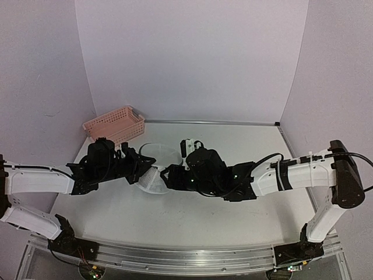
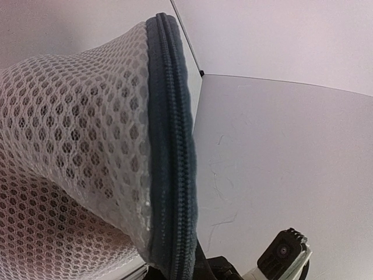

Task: Unzip the laundry bag and remove the bra
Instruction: Pick up the zipper from the laundry bag, then unzip the zipper of the laundry bag.

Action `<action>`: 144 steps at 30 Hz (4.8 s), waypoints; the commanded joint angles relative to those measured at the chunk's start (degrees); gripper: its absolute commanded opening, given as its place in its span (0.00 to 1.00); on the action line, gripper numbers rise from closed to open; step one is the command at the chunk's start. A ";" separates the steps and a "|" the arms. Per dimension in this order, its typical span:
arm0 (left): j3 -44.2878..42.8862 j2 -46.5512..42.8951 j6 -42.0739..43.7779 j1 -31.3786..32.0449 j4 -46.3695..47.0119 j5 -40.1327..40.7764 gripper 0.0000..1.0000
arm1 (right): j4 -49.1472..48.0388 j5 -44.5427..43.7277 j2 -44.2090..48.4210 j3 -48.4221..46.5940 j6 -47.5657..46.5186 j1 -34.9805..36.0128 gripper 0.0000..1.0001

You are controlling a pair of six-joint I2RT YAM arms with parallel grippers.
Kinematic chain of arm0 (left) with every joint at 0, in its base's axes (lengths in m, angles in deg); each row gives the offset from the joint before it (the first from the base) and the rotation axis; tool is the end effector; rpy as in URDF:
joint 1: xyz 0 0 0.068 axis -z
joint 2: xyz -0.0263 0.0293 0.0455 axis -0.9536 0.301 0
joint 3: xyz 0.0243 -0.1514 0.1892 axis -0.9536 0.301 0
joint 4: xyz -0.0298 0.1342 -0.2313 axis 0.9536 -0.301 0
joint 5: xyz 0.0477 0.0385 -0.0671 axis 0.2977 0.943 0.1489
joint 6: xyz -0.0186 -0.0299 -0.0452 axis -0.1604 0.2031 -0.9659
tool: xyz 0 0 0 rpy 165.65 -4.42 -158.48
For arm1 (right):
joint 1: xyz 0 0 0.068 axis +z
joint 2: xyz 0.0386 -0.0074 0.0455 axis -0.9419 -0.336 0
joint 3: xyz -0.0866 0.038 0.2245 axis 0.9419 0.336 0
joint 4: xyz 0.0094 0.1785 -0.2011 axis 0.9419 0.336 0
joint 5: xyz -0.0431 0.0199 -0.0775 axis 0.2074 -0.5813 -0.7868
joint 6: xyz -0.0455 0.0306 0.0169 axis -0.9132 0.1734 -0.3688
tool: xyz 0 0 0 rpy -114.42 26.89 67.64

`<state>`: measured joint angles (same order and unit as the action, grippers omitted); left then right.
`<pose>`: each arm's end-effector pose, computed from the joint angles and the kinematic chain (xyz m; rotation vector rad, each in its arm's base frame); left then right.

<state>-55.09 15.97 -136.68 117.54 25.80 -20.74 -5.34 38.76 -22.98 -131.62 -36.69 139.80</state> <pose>0.1993 -0.2079 0.1964 -0.6331 2.1428 -1.5748 0.1470 0.3627 0.2004 -0.1998 2.1981 1.0041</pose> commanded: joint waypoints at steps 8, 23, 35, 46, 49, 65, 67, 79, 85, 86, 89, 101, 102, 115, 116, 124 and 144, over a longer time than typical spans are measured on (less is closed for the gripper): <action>-1.19 -0.61 -2.30 0.21 2.01 0.96 0.00 | 2.26 -3.91 -5.26 -7.89 1.39 0.38 0.43; -1.82 -0.41 -2.09 0.29 0.98 0.76 0.00 | 4.66 -6.14 -8.48 -9.90 1.86 0.36 0.24; -2.10 0.25 -1.75 0.48 0.54 0.27 0.00 | 4.75 -6.23 -7.70 -9.94 1.09 0.36 0.00; -2.07 0.08 -0.15 0.47 0.45 -0.54 0.00 | 3.18 -5.64 -2.98 -4.36 -2.59 0.36 0.00; -2.57 0.43 0.90 0.47 0.45 -1.54 0.00 | 2.72 -5.06 -1.69 -2.56 -3.81 0.36 0.00; -6.12 3.16 8.39 0.48 0.54 -9.23 0.00 | 0.53 2.15 4.31 4.59 -14.38 0.33 0.00; -6.87 3.50 9.49 0.47 0.54 -10.42 0.00 | 0.51 3.25 5.36 5.59 -15.88 0.29 0.00; -9.76 5.48 15.88 0.47 0.45 -17.92 0.00 | 2.34 3.64 12.04 12.50 -18.64 -0.37 0.00; -10.73 6.25 19.45 0.47 0.36 -23.03 0.00 | 5.22 5.45 15.08 13.89 -21.85 -0.77 0.00; -10.77 6.26 19.90 0.47 0.28 -23.68 0.00 | 5.89 5.69 15.52 13.93 -22.52 -0.86 0.00; -11.11 6.39 21.89 0.47 -0.10 -26.04 0.00 | 9.07 6.43 17.06 14.23 -24.81 -1.12 0.00; -16.25 4.67 31.56 0.40 -9.77 -31.25 0.00 | 15.59 7.25 23.56 16.72 -31.92 -3.50 0.00; -16.83 4.50 32.60 0.38 -11.31 -31.23 0.00 | 15.90 7.06 23.81 16.82 -32.25 -3.89 0.00; -22.05 0.87 43.05 0.42 -25.46 -34.42 0.00 | 17.77 7.56 24.20 16.13 -35.67 -9.39 0.00; -21.99 1.07 43.25 0.47 -25.54 -35.28 0.00 | 17.76 7.86 23.80 15.87 -35.87 -9.54 0.00; -22.59 4.23 43.97 0.38 -26.18 -33.54 0.00 | 15.64 13.68 22.81 15.70 -34.97 -9.46 0.00; -21.63 13.82 44.05 -7.77 -27.32 -31.25 0.31 | 12.46 10.44 17.96 19.44 -26.03 -5.53 0.00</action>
<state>-75.70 30.46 -93.94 112.34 -2.65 -51.69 10.59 50.37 -4.48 -111.80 -65.08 133.74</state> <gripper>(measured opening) 0.257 0.008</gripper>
